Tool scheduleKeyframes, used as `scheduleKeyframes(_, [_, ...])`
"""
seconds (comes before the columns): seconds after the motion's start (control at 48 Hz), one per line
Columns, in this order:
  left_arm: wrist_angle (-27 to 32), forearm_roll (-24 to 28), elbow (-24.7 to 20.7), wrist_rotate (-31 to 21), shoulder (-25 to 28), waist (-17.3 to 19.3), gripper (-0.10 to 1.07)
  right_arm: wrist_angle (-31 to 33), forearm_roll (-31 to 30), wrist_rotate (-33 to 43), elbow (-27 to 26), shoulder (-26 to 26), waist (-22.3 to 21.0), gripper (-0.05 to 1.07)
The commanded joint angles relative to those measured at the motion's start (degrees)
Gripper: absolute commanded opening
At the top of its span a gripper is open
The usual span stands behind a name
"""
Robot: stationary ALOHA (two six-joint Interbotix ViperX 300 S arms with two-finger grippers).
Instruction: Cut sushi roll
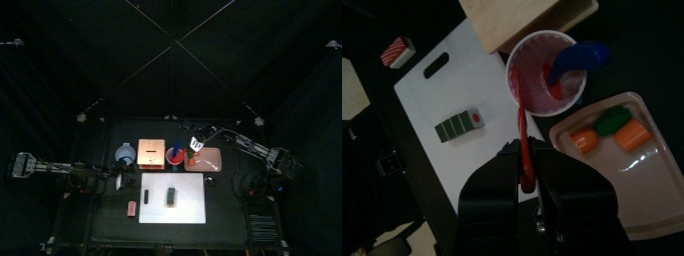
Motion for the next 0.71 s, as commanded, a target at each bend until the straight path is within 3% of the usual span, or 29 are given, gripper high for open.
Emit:
scheduleKeyframes(0.0, [-0.3,-0.4,-1.7,0.1,0.1,0.4,0.85,-4.0,0.2,-0.2,3.5,-6.2,1.7,0.46])
scheduleKeyframes(0.167, [-0.3,0.0,-2.5,0.2,0.3,1.2,0.85,-15.9,0.1,-0.4,13.6,-13.9,7.6,0.46])
scheduleKeyframes(0.333, [-1.7,1.3,-3.5,1.6,2.2,1.6,0.86,-34.5,-3.5,-0.3,24.2,-17.8,18.3,0.46])
scheduleKeyframes(0.479, [-6.7,1.2,-5.2,5.2,5.4,1.5,0.87,-49.1,-9.6,0.8,28.9,-17.2,26.8,0.45])
scheduleKeyframes(0.688, [-11.6,-0.5,-8.7,10.4,14.2,0.9,0.87,-60.5,-11.2,0.8,31.4,-13.6,30.9,0.45])
